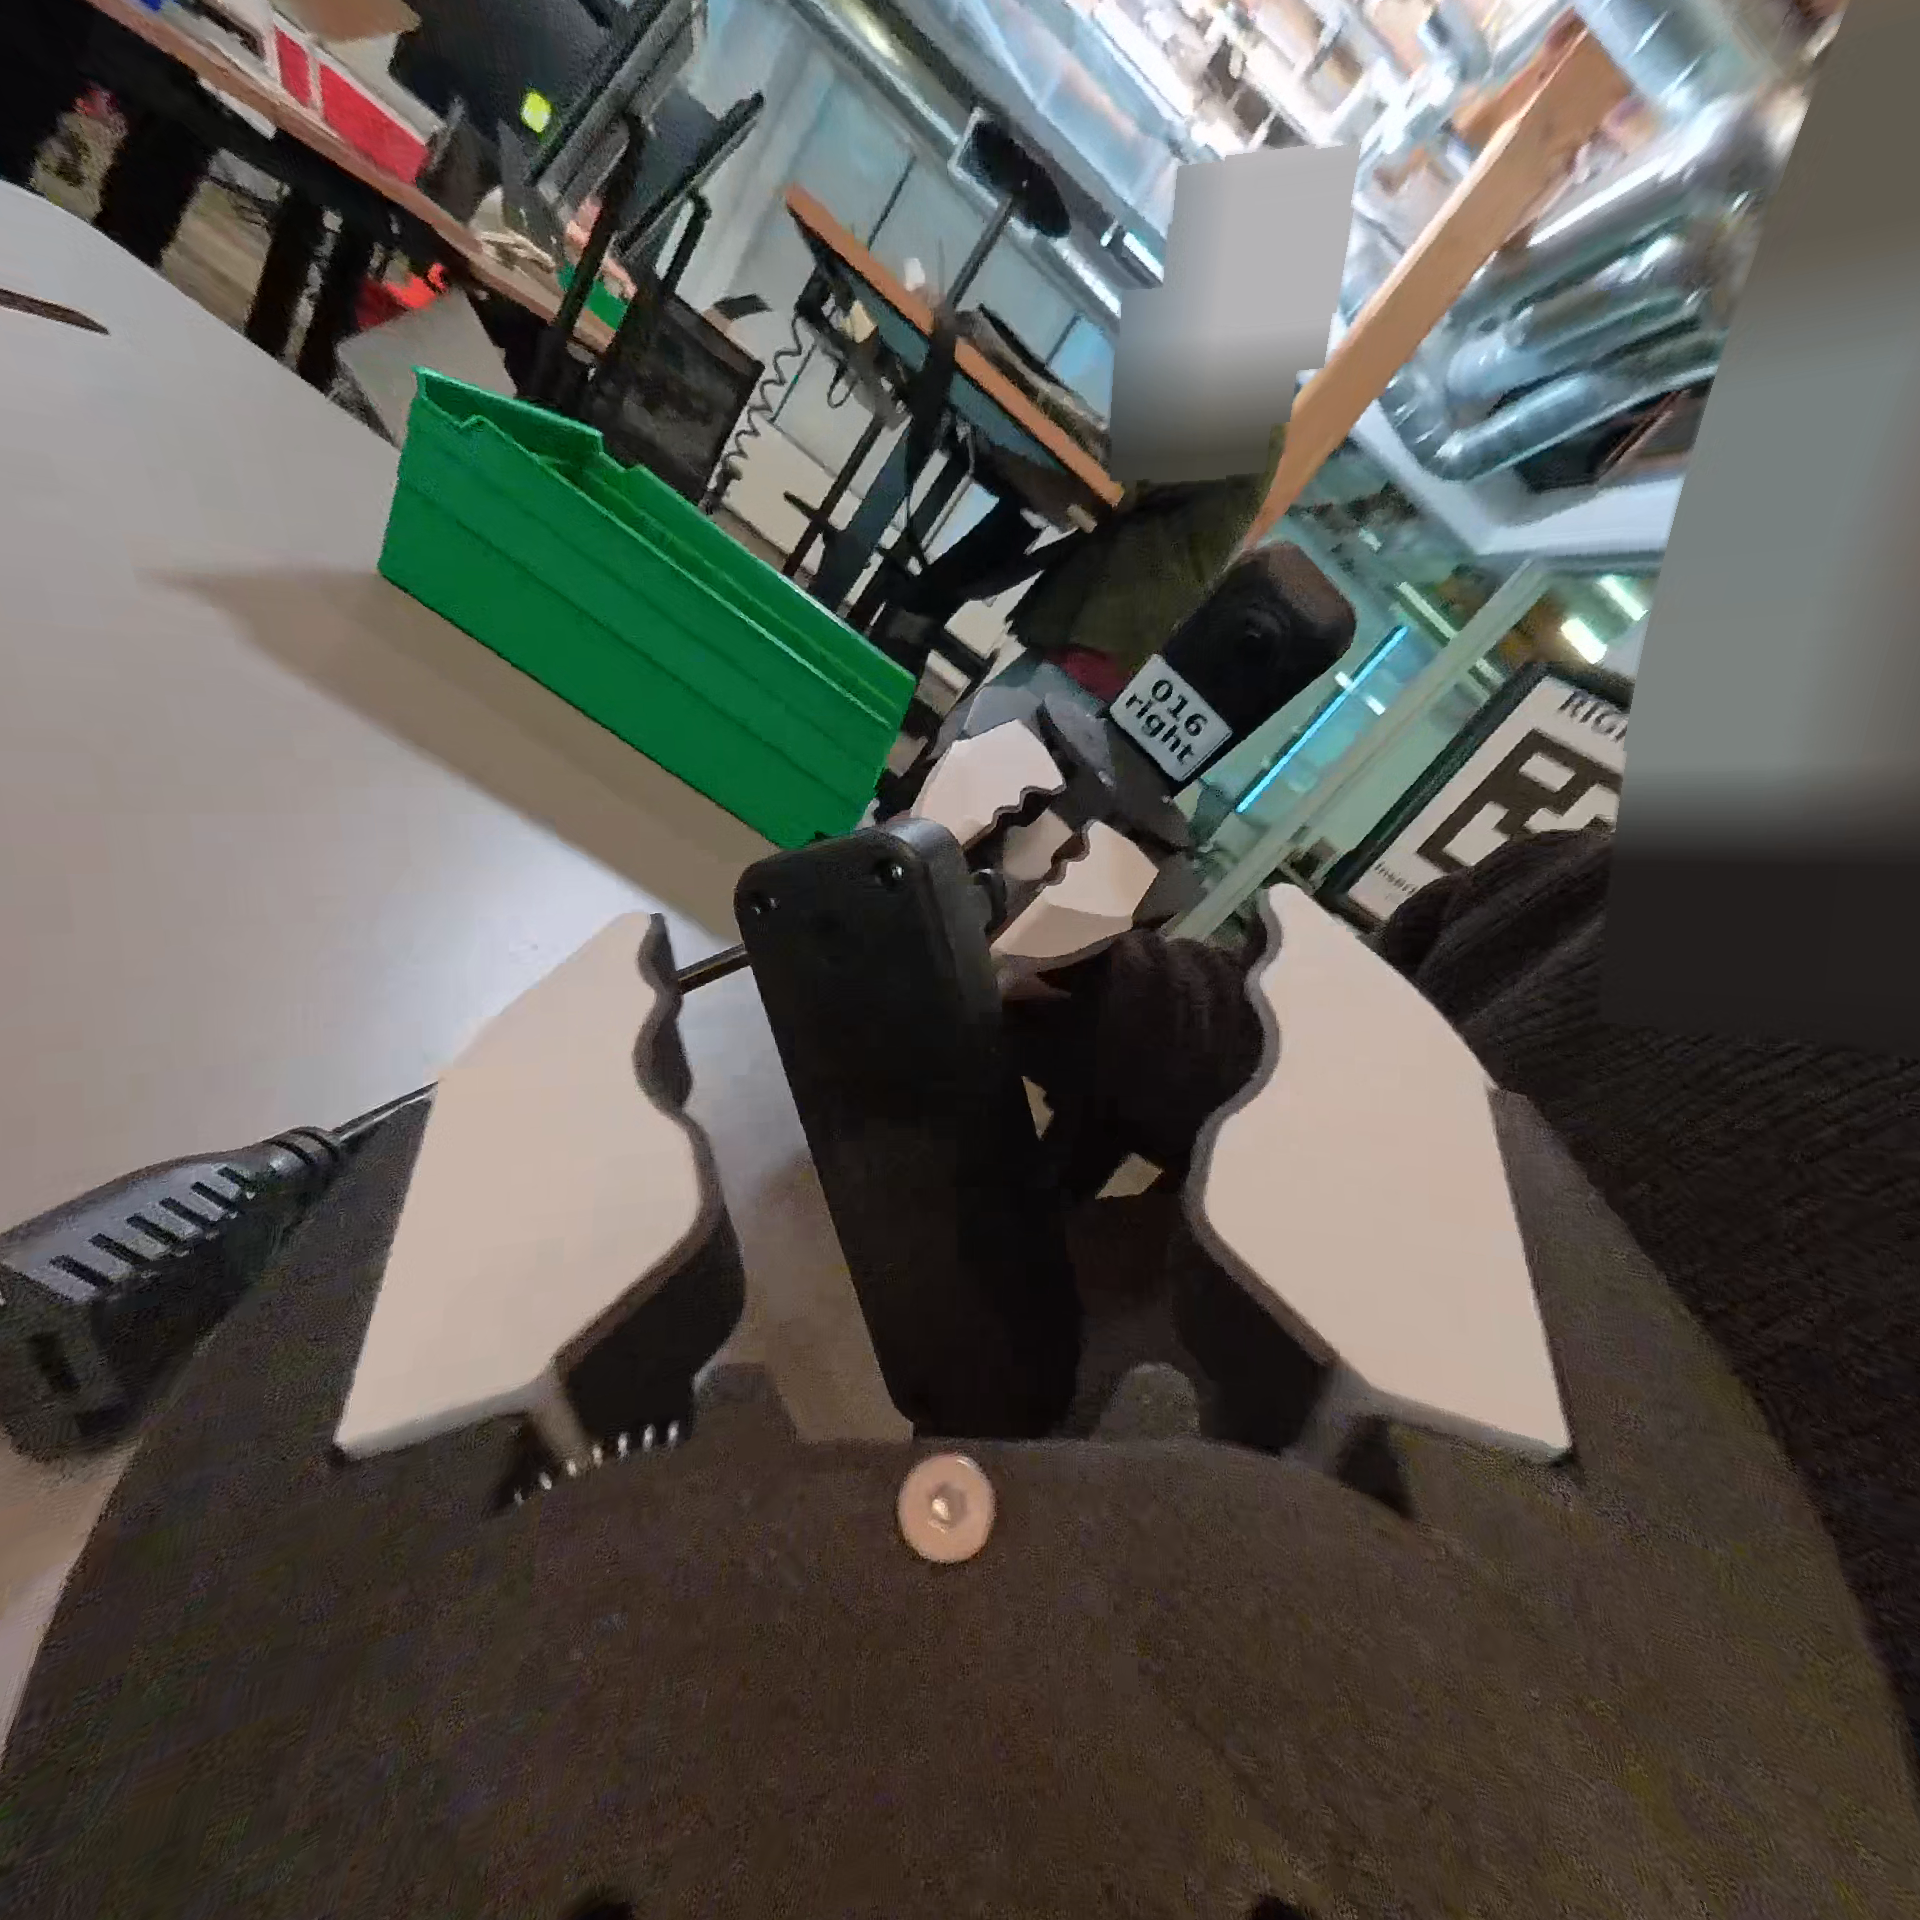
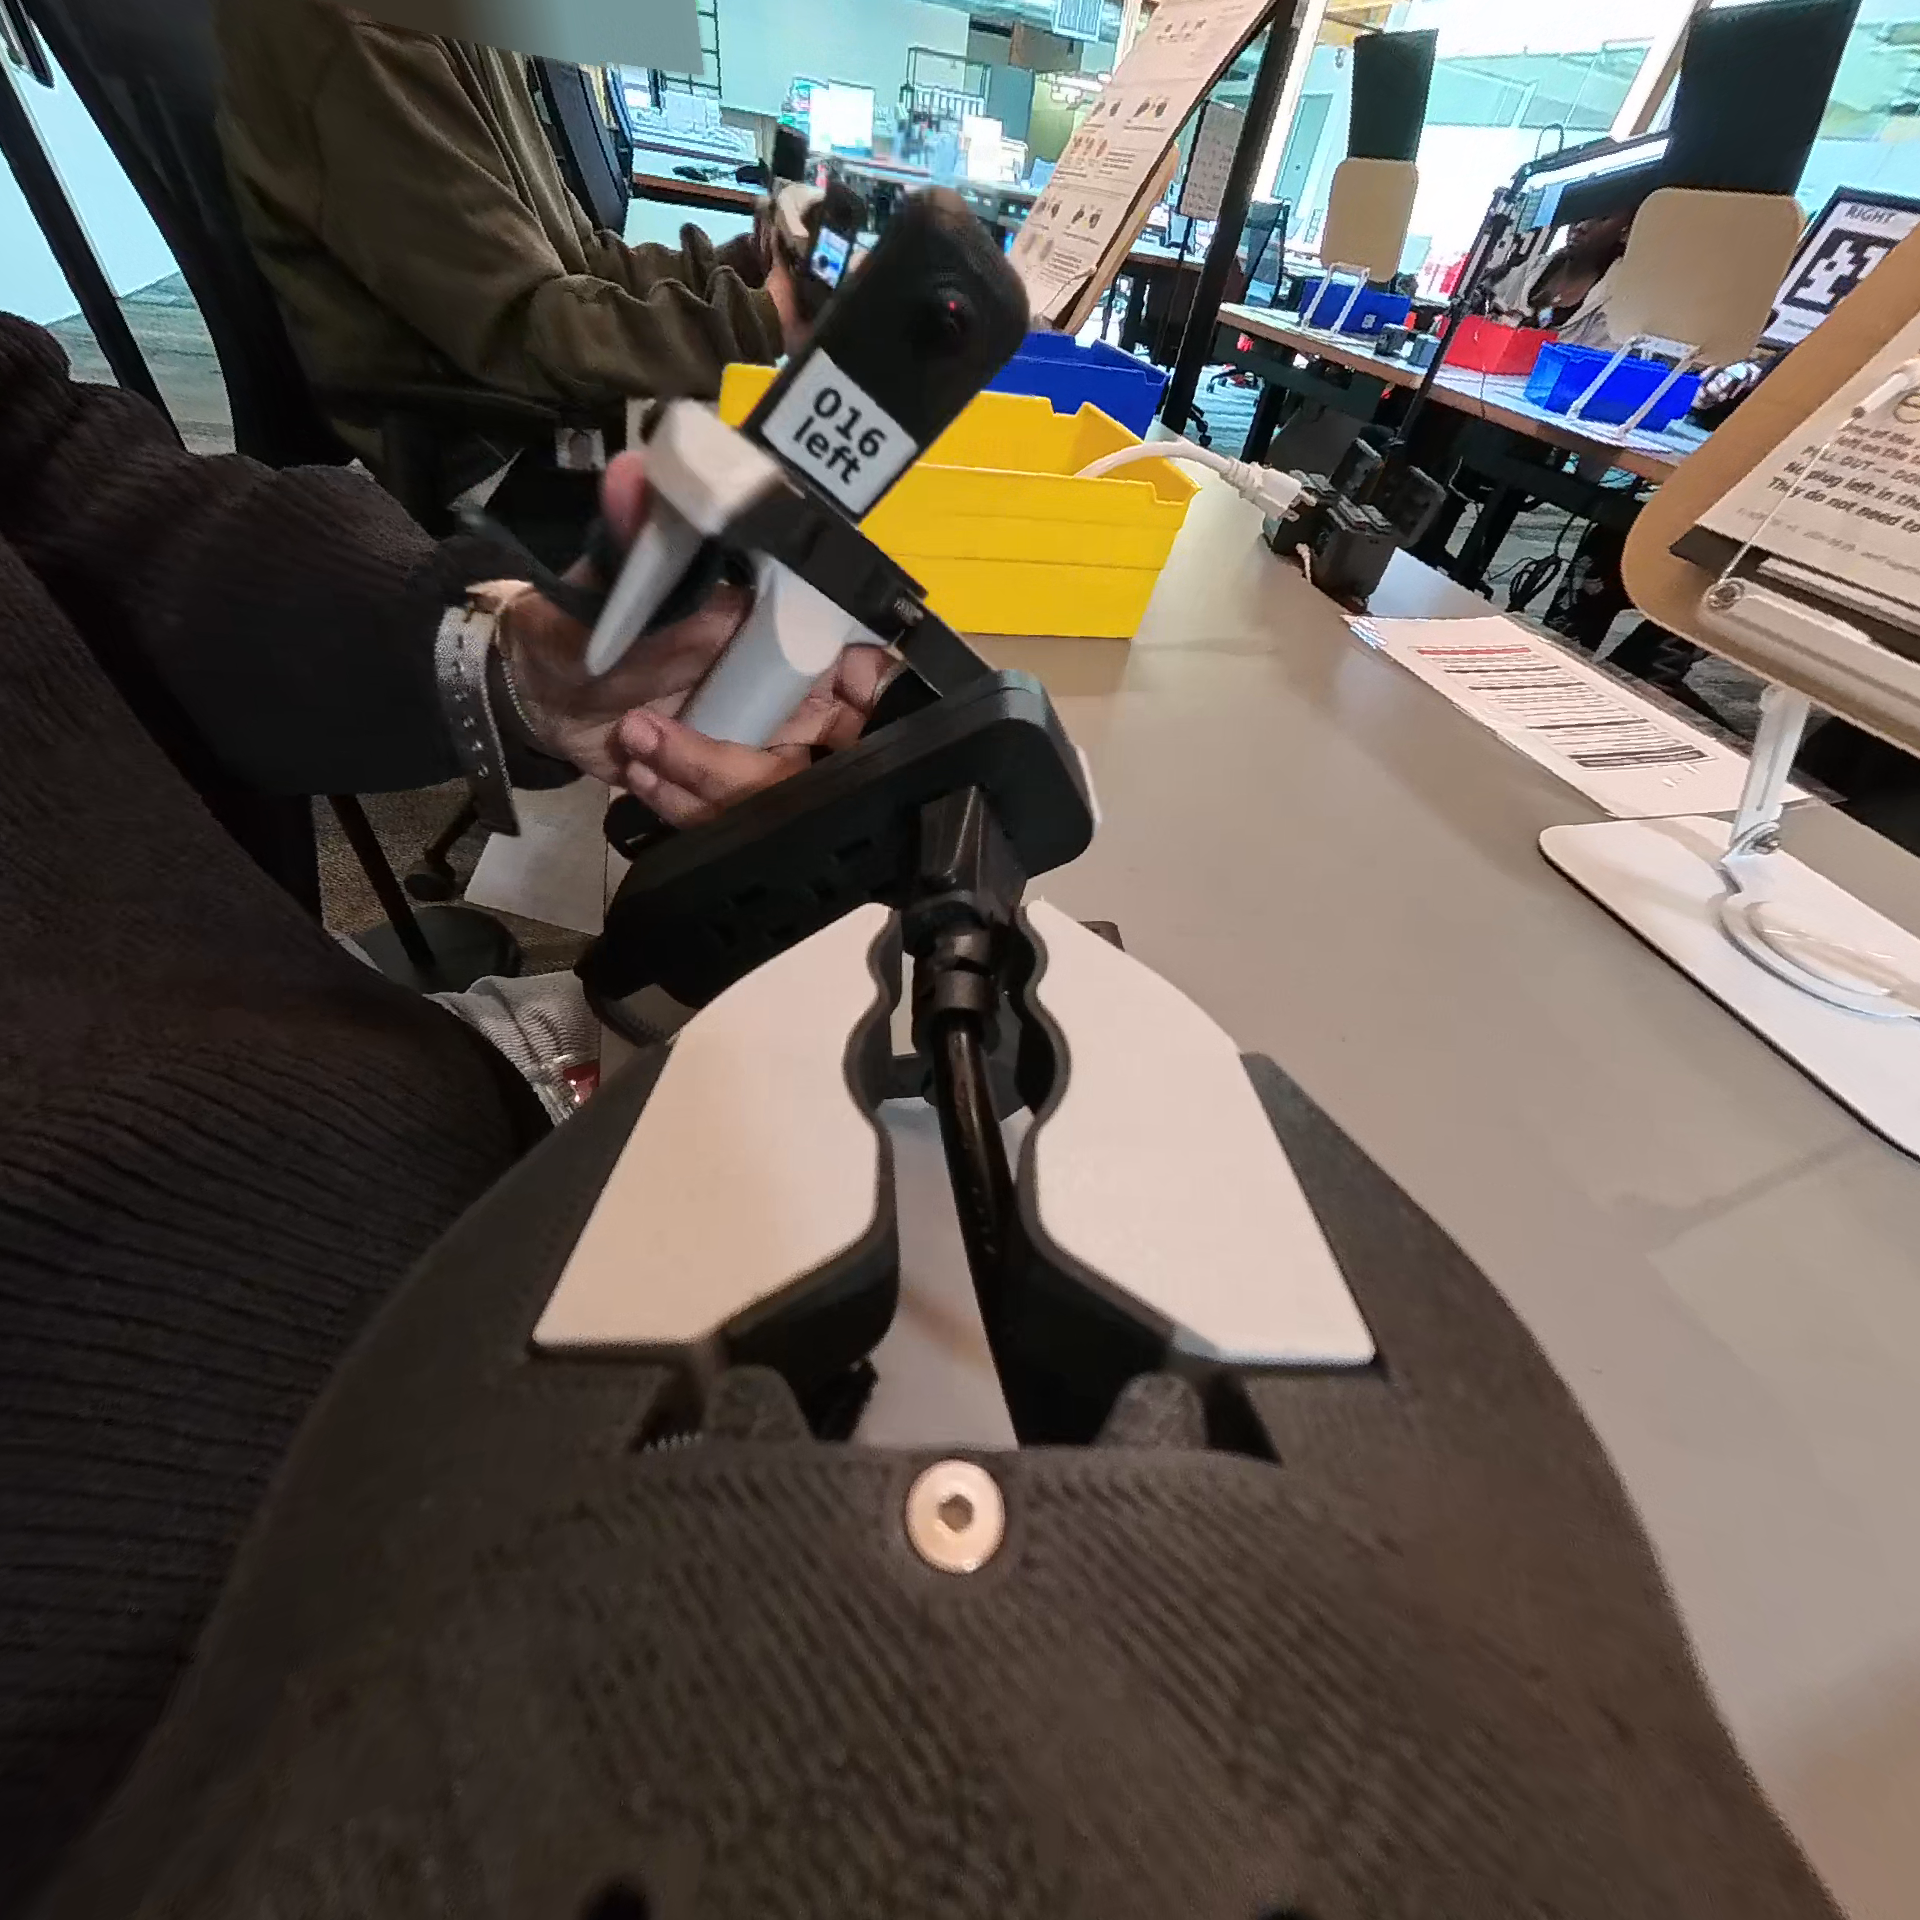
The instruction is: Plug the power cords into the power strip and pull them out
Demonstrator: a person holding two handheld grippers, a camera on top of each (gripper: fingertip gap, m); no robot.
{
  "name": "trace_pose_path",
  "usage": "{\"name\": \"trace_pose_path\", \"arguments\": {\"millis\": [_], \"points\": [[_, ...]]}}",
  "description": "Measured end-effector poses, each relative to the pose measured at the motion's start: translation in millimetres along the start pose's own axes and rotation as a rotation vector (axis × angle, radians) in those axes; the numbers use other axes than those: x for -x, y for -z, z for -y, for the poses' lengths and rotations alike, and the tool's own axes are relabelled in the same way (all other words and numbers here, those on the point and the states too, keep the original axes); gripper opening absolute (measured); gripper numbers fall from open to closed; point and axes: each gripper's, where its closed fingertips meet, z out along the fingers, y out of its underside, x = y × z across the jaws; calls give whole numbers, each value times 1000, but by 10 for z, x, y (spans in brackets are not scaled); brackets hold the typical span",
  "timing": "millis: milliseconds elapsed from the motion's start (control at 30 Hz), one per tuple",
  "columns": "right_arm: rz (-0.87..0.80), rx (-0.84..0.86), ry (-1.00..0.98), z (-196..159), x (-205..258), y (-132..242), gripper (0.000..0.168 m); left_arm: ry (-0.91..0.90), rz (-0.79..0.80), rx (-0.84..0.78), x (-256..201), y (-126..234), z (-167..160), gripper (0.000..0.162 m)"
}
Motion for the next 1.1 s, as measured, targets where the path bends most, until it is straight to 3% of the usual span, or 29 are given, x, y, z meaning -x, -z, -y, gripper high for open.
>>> {"name": "trace_pose_path", "arguments": {"millis": [133,300,500,633,733,767,833,867,1100], "points": [[0,-11,-21,6,-26,17,19,45,-99,-57,-58,116,68,54],[7,-33,-48,19,-55,41,19,127,-86,-25,54,88,-29,55],[54,-48,9,50,59,37,19,245,-91,39,115,24,-168,86],[117,-53,33,61,201,9,20,280,-105,119,47,-125,-344,127],[120,-34,44,46,240,-19,19,274,-135,133,-18,-170,-386,133],[115,-28,42,39,236,-26,20,265,-130,133,-10,-163,-382,126],[103,-25,30,37,217,-30,19,223,-132,93,-1,-108,-298,91],[101,-27,27,39,208,-26,19,228,-152,77,-13,-74,-255,81],[70,-35,7,47,127,-2,19,312,-238,110,-52,-28,-286,64]]}}
